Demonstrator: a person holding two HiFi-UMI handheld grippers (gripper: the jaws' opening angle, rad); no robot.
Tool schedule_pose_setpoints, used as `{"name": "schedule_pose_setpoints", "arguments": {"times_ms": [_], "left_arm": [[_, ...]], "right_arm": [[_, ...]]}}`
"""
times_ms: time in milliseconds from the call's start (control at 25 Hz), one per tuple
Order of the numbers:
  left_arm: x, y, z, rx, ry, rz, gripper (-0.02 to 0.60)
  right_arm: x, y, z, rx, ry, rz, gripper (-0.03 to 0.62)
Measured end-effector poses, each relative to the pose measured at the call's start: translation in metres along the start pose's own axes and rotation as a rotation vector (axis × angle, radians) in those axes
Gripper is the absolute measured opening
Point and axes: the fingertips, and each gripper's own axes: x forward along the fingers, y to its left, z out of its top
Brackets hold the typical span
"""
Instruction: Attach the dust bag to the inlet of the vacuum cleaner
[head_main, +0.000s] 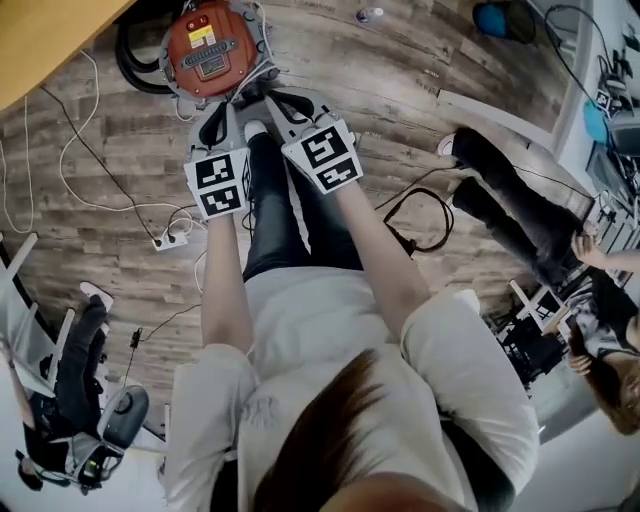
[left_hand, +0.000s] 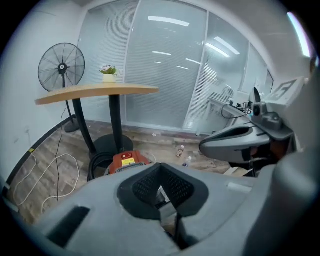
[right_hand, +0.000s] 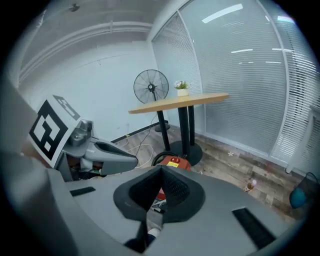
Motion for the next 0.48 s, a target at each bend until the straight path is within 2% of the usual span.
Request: {"name": "schedule_pose_setpoints", "arguments": {"times_ms": [160, 320, 480], "left_arm": [[-0.025, -0.016, 0.035, 0.012, -0.066, -0.008, 0.017], [-0.053, -0.026, 0.064, 0.005, -0.128, -0.011, 0.016], [-0.079, -0.026, 0.093, 0.029, -0.188, 0.0, 0.016]], "right_arm": [[-0.031, -0.008, 0.038, 0.007, -0.068, -0.025, 0.002], [-0.065, -0.013, 0.07, 0.062, -0.149, -0.064, 0.002], [-0.086, -0.002, 0.097, 0.056, -0.206, -0.052, 0.002]]}}
